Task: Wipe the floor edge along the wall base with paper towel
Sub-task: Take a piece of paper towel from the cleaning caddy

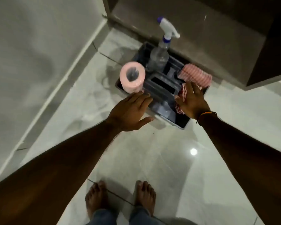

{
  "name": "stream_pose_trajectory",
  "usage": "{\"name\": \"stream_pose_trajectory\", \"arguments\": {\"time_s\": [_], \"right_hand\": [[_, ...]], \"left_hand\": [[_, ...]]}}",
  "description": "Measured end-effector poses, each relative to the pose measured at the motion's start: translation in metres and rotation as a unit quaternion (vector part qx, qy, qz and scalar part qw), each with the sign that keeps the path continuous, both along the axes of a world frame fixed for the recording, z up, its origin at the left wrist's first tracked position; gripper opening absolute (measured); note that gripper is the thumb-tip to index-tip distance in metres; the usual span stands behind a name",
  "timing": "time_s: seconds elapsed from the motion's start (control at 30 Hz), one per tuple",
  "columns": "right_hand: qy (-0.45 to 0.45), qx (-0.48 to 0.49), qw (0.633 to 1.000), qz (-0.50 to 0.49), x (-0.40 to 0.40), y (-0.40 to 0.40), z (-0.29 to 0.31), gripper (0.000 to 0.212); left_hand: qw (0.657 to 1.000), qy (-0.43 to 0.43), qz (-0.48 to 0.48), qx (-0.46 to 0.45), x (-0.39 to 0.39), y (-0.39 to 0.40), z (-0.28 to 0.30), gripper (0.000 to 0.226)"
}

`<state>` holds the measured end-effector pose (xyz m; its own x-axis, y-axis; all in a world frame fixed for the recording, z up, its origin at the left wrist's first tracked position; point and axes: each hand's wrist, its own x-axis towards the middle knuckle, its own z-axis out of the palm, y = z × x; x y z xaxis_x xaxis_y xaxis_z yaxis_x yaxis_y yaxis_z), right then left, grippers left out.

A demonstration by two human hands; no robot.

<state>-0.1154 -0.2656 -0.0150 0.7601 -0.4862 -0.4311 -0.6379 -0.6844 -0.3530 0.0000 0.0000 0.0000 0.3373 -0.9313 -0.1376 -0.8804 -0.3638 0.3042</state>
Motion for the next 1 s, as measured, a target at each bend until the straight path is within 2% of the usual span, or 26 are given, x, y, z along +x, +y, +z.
{"name": "stream_pose_trajectory", "arguments": {"time_s": [0.1,0.2,0.4,0.6,0.73,1.0], "right_hand": [[-0.003,-0.003,1.0,-0.017,-0.002,-0.003,-0.05,0.085],[0.003,-0.015,0.999,-0.034,-0.004,0.002,-0.086,0.085],[-0.02,-0.07,0.994,-0.078,-0.006,0.019,-0.108,0.095],[-0.095,-0.033,0.987,-0.124,-0.017,0.011,-0.094,0.067],[-0.136,-0.017,0.978,-0.157,-0.021,0.036,-0.061,0.066],[-0.16,0.022,0.985,-0.068,-0.015,0.132,-0.006,0.067]], "left_hand": [[0.997,0.03,-0.007,0.067,-0.01,-0.01,-0.051,0.089],[0.993,0.013,-0.003,0.117,-0.016,-0.012,-0.094,0.094],[0.992,0.004,0.004,0.127,-0.018,-0.009,-0.122,0.097],[0.99,0.042,0.037,0.128,-0.014,0.008,-0.097,0.1],[0.982,0.045,0.098,0.155,-0.015,0.054,-0.068,0.108],[0.952,0.07,0.252,0.158,-0.019,0.183,-0.017,0.1]]}}
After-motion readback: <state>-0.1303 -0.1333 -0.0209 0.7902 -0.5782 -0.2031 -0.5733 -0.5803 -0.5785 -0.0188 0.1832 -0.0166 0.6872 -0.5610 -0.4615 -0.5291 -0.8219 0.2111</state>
